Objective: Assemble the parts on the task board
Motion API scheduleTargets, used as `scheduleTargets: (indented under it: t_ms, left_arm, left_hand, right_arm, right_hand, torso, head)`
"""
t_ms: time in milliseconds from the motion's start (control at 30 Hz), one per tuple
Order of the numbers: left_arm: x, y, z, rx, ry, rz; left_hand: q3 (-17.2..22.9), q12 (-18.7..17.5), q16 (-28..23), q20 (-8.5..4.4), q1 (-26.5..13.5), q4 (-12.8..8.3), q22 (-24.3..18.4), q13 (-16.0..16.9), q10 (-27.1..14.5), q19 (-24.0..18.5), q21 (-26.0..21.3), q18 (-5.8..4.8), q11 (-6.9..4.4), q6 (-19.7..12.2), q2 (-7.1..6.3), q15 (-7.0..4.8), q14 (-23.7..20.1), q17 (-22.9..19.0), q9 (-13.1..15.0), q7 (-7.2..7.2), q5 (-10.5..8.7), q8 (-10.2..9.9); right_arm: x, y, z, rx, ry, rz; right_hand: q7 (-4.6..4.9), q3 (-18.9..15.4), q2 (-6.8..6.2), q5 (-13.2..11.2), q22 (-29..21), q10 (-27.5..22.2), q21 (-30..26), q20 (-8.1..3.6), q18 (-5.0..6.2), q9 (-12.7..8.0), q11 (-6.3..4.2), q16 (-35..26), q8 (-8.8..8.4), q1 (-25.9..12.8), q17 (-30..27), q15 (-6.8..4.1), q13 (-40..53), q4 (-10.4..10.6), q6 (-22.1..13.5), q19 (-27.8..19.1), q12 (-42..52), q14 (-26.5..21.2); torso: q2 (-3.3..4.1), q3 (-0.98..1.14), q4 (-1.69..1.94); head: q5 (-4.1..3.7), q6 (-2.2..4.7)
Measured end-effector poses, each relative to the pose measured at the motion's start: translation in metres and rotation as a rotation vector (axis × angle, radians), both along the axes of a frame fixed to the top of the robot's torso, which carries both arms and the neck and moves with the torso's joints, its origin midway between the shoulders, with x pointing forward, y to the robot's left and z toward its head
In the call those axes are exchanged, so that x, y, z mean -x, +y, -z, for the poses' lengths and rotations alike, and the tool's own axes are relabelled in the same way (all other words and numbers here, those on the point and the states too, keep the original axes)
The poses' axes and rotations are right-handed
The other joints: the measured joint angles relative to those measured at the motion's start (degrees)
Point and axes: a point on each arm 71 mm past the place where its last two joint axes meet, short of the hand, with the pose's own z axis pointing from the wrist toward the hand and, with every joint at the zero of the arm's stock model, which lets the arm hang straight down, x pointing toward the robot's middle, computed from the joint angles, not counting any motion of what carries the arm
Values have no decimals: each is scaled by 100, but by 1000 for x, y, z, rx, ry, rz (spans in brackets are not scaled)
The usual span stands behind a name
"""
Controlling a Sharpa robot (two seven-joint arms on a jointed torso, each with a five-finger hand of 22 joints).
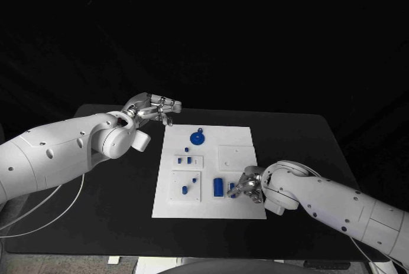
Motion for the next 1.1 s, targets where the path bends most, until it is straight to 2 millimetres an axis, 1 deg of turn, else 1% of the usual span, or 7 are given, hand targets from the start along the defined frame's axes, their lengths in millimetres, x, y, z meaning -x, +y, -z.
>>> scheduleTargets:
  t_ms: [67, 167, 500, 567, 667, 767, 1100]
  left_arm:
    - [0, 0, 0, 0, 0, 0]
    - [0, 0, 0, 0, 0, 0]
    - [0, 0, 1, 0, 2, 0]
    - [0, 0, 1, -1, 2, 1]
    - [0, 0, 1, -1, 3, 1]
    - [0, 0, 1, -1, 3, 1]
    - [0, 0, 1, -2, 5, 1]
  left_hand:
    - [-12, 0, 0, 0, 0, 12, 0, 0, 0, 0, 0, 0, 0, 0, 0, 0, 0, 0, 0, 0, 0, 0]
    - [-20, 0, 0, 0, 0, 20, 0, 0, 0, 0, 0, 0, 0, 0, 0, 0, 0, 0, 0, 0, 0, 0]
    - [-20, 0, 0, 0, 0, 20, -8, 0, 0, 0, 0, 0, 0, -15, 0, 0, 0, 0, 0, -15, 0, 0]
    - [-20, 0, 0, 0, 0, 20, -8, 0, 0, 0, 0, 0, 0, -15, 0, 0, 0, 0, 0, -15, 0, 0]
    - [-20, 0, 0, 0, 0, 20, -8, 0, 0, 0, 0, 0, 0, -15, 0, 0, 0, 0, 0, -15, 0, 0]
    - [-20, 0, 0, 0, 0, 20, -8, 0, 0, 0, 0, 0, 0, -15, 0, 0, 0, 0, 0, -15, 0, 0]
    - [-20, 0, 0, 0, 0, 19, -8, 0, 0, 0, 0, 0, -1, -14, 0, 0, 0, 0, 0, -14, 0, 0]
  right_arm:
    - [0, 0, 0, 0, -2, 3]
    - [-1, -1, 0, -1, -5, 8]
    - [-2, -2, 0, -7, -13, 22]
    - [-2, -2, 0, -9, -14, 24]
    - [-2, -2, 0, -11, -15, 26]
    - [-2, -2, 0, -12, -16, 28]
    - [-3, -3, 0, -14, -22, 35]
  right_hand:
    - [0, -108, -37, -319, 0, 0, 0, 0, 0, -6, 0, 0, 0, -78, 0, 0, -7, 89, 0, 0, -4, 0]
    - [0, -363, -83, -469, -7, -3, -23, 0, 0, -13, -4, 0, 0, -178, 0, 0, -23, 235, 0, 0, -27, 0]
    - [81, -777, -223, -626, -7, -65, -45, 0, 0, -21, 17, -24, 0, -187, 32, 0, -53, 586, -82, 0, -48, 0]
    - [81, -774, -232, -626, -7, -65, -45, 0, 0, -21, 17, -24, 0, -174, 40, 0, -53, 583, -82, 0, -48, 0]
    - [81, -597, -115, -608, -7, -64, -46, 0, 0, -22, 17, -24, 0, 4, 43, 0, -53, 442, -82, 0, -48, 0]
    - [81, -417, -103, -492, -5, -64, -46, 0, 0, -47, 18, -30, 0, -3, 47, 0, -53, 262, -82, 0, -48, 0]
    - [81, -207, -42, -246, -3, -64, -45, 0, 0, -58, 18, -45, 0, 12, 55, 0, -60, 52, -82, 0, -48, 0]
  torso:
    - [1, 0, 0]
    - [1, -1, -1]
    - [-2, 0, -3]
    - [-3, 1, -3]
    - [-3, 1, -3]
    - [-3, 1, -3]
    - [-4, 2, -2]
  head:
    - [3, -1]
    - [5, -2]
    - [7, -14]
    - [7, -16]
    - [7, -19]
    - [7, -21]
    - [9, -16]
